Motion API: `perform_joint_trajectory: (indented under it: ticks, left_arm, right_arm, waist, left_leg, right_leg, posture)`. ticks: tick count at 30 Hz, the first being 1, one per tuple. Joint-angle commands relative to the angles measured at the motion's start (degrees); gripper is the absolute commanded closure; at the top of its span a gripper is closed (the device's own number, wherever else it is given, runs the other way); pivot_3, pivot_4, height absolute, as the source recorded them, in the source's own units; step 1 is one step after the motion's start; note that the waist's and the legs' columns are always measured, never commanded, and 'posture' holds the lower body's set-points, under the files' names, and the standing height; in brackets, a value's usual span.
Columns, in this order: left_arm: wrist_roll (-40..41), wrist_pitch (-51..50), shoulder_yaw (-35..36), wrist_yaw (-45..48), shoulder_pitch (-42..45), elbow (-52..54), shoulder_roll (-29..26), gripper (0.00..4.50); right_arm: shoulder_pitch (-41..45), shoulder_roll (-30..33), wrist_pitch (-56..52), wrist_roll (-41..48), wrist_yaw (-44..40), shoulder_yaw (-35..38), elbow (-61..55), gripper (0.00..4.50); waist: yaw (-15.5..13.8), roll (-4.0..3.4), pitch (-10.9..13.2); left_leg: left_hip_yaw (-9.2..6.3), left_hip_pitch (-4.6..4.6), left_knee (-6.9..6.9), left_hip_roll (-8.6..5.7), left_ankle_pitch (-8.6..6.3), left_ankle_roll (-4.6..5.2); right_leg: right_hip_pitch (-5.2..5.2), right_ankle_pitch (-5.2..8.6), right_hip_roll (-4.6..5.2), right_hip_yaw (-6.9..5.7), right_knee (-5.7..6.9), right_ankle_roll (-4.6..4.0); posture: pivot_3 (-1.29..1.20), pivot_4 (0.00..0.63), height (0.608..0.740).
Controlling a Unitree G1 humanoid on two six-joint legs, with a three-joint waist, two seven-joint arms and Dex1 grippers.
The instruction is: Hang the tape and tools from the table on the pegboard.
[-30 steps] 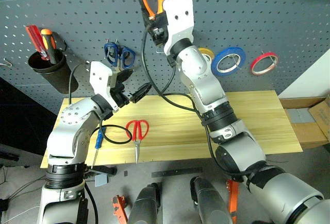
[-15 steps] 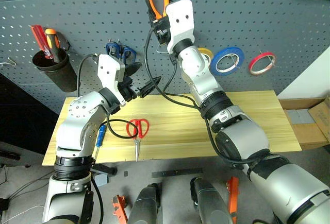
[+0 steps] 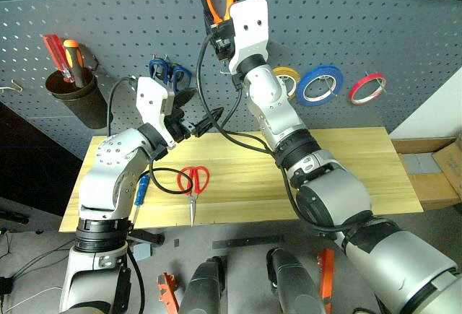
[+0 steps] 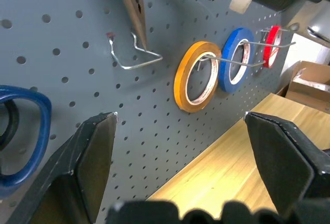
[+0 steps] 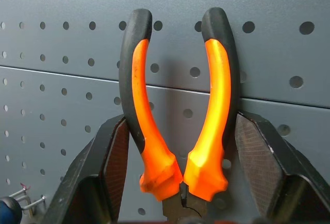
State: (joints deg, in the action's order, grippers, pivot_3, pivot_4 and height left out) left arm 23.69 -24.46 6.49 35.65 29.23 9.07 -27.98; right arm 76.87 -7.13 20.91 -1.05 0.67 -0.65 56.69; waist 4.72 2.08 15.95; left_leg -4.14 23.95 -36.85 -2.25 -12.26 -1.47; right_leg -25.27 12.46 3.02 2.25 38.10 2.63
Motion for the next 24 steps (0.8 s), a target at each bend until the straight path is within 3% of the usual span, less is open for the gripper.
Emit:
perform_joint_trajectory:
  ticks: [1, 11, 14, 20, 24]
  left_arm:
    - [-0.63, 1.82, -0.07, 0.08, -0.03, 0.88, 0.11, 0.25]
    - [-2.37, 4.48, -1.17, -0.1, 0.81, -1.44, 0.76, 0.25]
    - [-2.97, 5.17, -1.24, -0.27, 0.96, -2.1, 0.75, 0.25]
    - [-4.18, 4.76, -1.53, -0.95, 0.72, -2.64, 0.74, 0.25]
    - [-5.45, 2.95, -2.07, -2.15, -0.77, -2.14, 0.41, 0.25]
  right_arm:
    - [-2.1, 0.09, 3.36, -2.22, 1.61, -0.97, 0.32, 1.92]
    - [-4.27, 1.02, 4.16, -4.47, 3.75, -0.93, 4.41, 1.92]
    - [-4.68, 1.66, 0.35, -4.64, 0.23, -1.94, 3.79, 1.92]
    - [-7.83, 1.14, -5.49, -2.75, -2.53, -1.1, -1.56, 0.02]
    - [-14.58, 1.38, -16.59, -3.17, -5.76, -3.21, -15.59, 0.02]
  waist:
    - [-0.05, 0.0, 0.0]
    - [-0.05, 0.0, 0.0]
    - [-0.06, 0.0, 0.0]
    - [-0.06, 0.01, 0.0]
    - [-0.06, 0.0, 0.0]
  left_leg:
    - [0.0, 0.0, 0.01, 0.0, 0.0, 0.0]
    - [0.01, 0.03, 0.01, -0.01, 0.0, 0.0]
    - [0.0, 0.03, 0.01, -0.01, 0.0, 0.0]
    - [-0.01, 0.01, -0.04, -0.02, 0.0, 0.0]
    - [-0.04, 0.01, -0.08, -0.02, 0.0, 0.0]
  right_leg:
    - [0.01, 0.0, 0.0, -0.01, -0.02, 0.0]
    - [-0.02, 0.0, 0.01, 0.01, -0.01, 0.0]
    - [-0.02, 0.0, 0.01, 0.0, -0.01, 0.0]
    - [0.02, 0.0, 0.01, -0.02, 0.02, 0.01]
    - [0.03, -0.01, 0.01, -0.03, 0.05, 0.01]
  posture:
    - [-0.01, 0.229, 0.74]
    - [-0.01, 0.224, 0.74]
    - [-0.02, 0.223, 0.74]
    - [-0.03, 0.225, 0.74]
    - [-0.04, 0.23, 0.74]
